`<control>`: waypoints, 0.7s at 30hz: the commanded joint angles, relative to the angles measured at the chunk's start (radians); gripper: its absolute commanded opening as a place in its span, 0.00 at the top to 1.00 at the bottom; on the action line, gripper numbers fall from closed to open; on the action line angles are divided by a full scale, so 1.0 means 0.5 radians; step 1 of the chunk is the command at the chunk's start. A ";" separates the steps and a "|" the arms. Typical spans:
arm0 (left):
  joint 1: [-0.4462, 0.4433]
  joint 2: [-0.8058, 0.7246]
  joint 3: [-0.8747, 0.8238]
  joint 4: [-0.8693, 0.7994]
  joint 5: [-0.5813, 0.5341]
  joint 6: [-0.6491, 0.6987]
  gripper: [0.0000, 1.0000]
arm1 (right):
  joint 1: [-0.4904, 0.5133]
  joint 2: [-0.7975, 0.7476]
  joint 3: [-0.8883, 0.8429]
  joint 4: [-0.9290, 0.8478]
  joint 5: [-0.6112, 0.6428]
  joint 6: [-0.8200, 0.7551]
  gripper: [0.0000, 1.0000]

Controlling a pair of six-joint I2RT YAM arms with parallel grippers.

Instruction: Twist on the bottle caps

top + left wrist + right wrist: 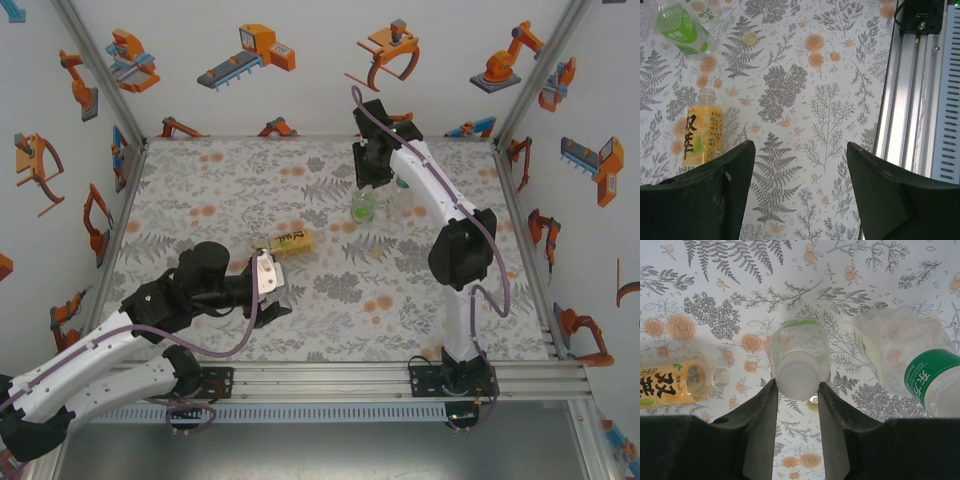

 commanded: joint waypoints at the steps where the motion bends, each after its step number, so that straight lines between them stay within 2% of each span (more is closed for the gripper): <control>1: -0.001 -0.030 -0.015 0.030 0.005 -0.027 0.31 | -0.004 0.040 0.047 -0.041 0.046 0.012 0.59; 8: -0.001 -0.048 -0.012 -0.026 -0.041 -0.011 0.31 | -0.004 0.041 0.177 -0.101 0.057 0.010 0.50; 15: 0.015 -0.025 -0.004 -0.083 -0.197 0.044 0.29 | -0.004 0.021 0.315 -0.191 0.057 -0.004 0.48; 18: 0.072 0.039 0.039 -0.125 -0.220 0.061 0.27 | -0.002 -0.026 0.333 -0.233 0.046 -0.004 0.48; 21: 0.201 0.138 0.101 -0.178 -0.126 0.077 0.26 | -0.004 -0.103 0.320 -0.269 0.041 -0.003 0.48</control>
